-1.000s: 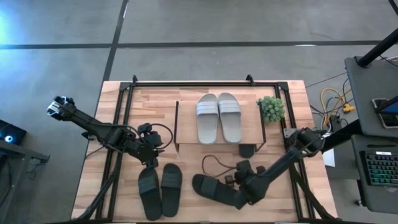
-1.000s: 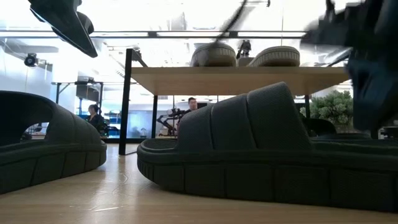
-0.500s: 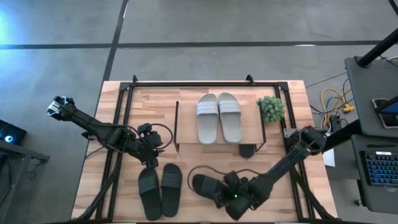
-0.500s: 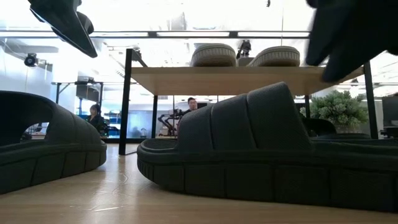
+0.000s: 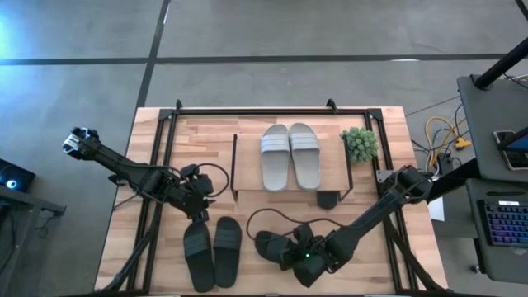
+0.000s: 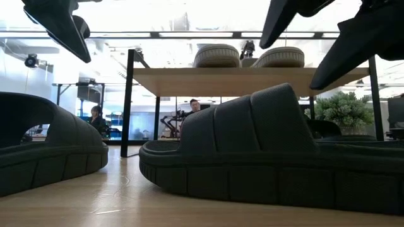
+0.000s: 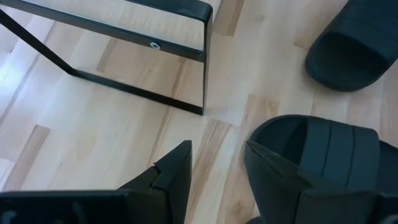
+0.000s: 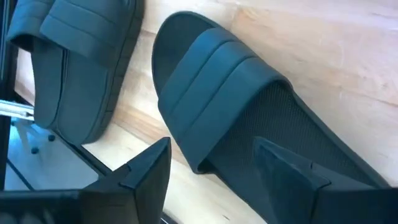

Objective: Pick and place slides into the shelf
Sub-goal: Put the right black slide under the shelf

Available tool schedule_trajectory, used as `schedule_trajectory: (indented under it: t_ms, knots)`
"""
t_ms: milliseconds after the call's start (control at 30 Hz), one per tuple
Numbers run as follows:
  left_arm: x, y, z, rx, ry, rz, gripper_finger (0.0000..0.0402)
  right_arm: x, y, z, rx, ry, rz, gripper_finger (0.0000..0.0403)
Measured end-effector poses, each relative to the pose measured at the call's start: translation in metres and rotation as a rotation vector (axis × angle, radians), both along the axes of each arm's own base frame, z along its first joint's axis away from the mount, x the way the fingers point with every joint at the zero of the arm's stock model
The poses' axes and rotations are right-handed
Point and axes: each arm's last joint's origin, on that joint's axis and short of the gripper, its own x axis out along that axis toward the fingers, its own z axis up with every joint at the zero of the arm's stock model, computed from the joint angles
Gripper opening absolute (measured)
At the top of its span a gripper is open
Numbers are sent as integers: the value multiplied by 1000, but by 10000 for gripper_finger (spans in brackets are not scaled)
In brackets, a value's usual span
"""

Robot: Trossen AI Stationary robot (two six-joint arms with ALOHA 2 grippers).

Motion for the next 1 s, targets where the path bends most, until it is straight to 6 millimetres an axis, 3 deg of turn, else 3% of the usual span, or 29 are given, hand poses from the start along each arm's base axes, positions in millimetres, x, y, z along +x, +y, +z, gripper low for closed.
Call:
schedule_trajectory:
  t_ms: [300,600,1000]
  knots:
    - [-2,-3,-1,4,10,-16,135,15,-1,-22,68,-14,-93,215]
    - [-5,-2,-2,22,44,-19,135,17,-2,-25,80,-58,-211,206]
    - [-6,-1,-3,31,54,-26,135,18,0,-33,114,-73,-301,90]
